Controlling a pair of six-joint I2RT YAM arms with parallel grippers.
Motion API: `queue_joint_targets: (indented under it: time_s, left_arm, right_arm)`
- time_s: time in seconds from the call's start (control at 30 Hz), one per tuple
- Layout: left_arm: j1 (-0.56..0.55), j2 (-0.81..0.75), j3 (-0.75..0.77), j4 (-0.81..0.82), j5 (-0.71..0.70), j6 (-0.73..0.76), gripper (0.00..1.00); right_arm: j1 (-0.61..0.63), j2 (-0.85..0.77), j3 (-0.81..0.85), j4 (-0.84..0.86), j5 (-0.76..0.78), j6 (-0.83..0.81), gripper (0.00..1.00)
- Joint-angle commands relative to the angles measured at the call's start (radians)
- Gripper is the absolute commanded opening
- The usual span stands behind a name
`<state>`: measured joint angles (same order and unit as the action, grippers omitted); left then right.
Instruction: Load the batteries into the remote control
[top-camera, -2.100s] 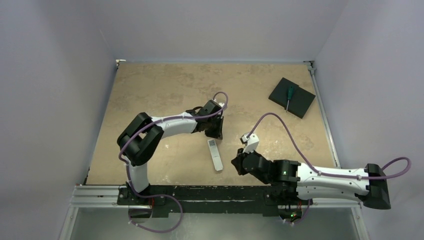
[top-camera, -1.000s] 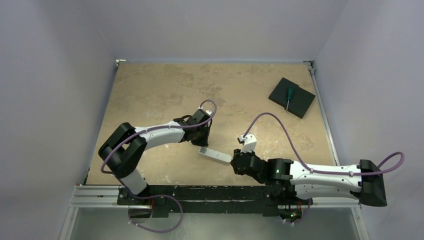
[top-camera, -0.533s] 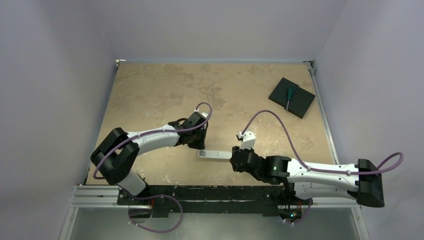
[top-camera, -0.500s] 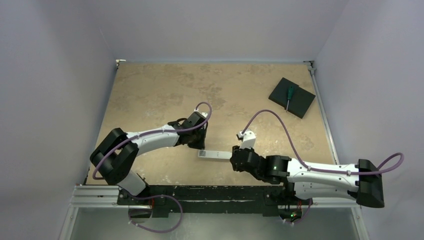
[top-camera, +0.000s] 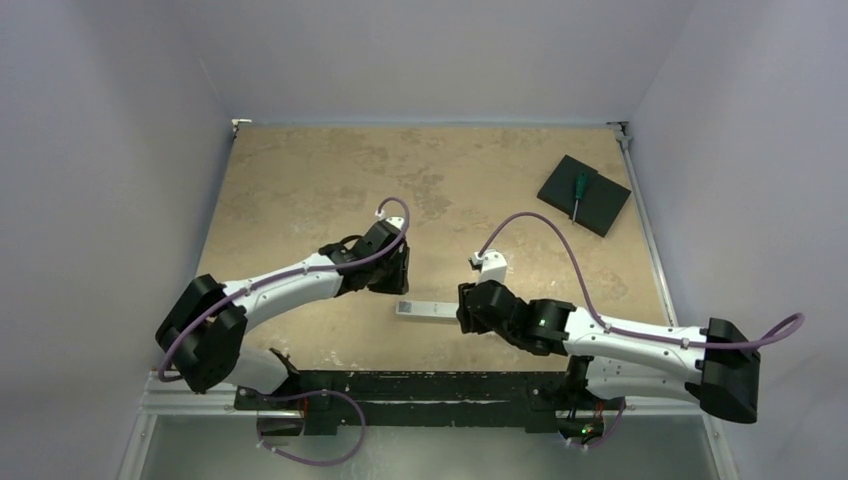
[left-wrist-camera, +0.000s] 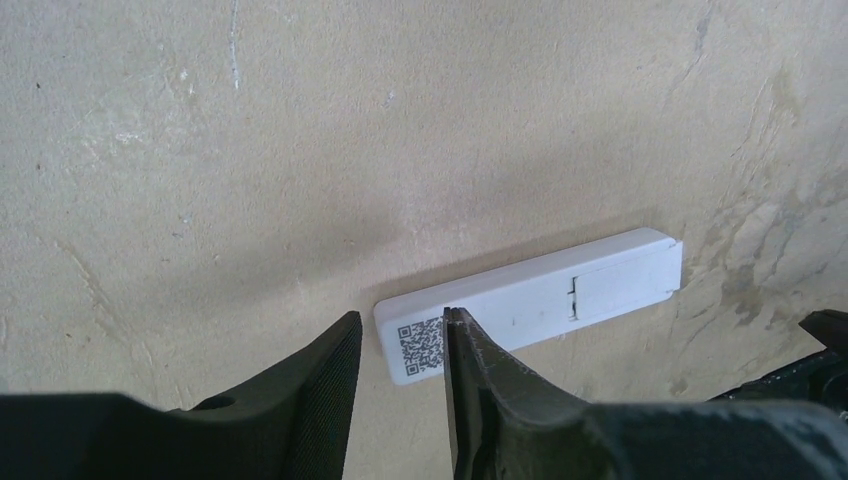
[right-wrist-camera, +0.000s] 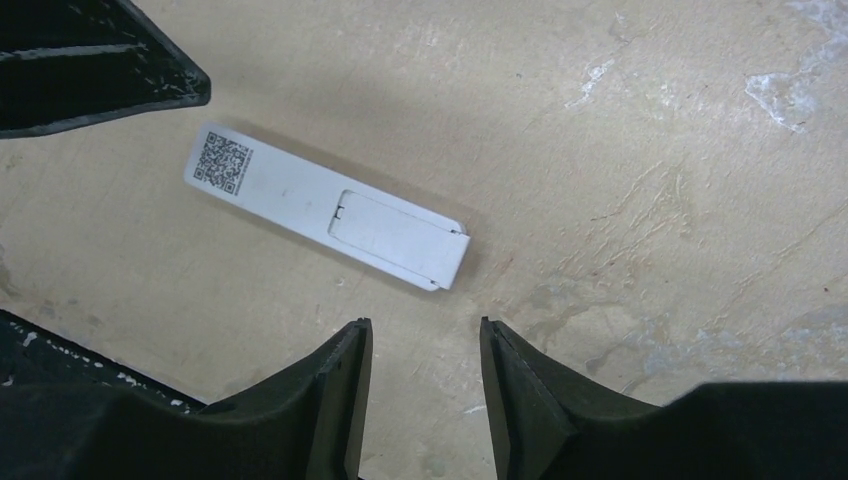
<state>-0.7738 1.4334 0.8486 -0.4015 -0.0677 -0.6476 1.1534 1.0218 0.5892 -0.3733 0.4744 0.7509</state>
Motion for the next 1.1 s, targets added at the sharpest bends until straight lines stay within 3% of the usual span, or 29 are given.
queue_joint_targets:
  time_s: [0.0, 0.47, 1.07]
  left_arm:
    - [-0.002, -0.051, -0.035, -0.009, -0.014, -0.028, 0.37]
    - [-0.001, -0.080, -0.146, 0.095, 0.058, -0.063, 0.46]
    - [-0.001, -0.097, -0.197, 0.153, 0.098, -0.063, 0.46]
  right_arm:
    - [-0.027, 0.024, 0.039, 0.047, -0.039, -0.027, 0.53]
    - [-0.080, 0.104, 0.030, 0.112, -0.050, 0.022, 0.66]
    - [-0.108, 0.253, 0.085, 0.119, -0.050, 0.085, 0.65]
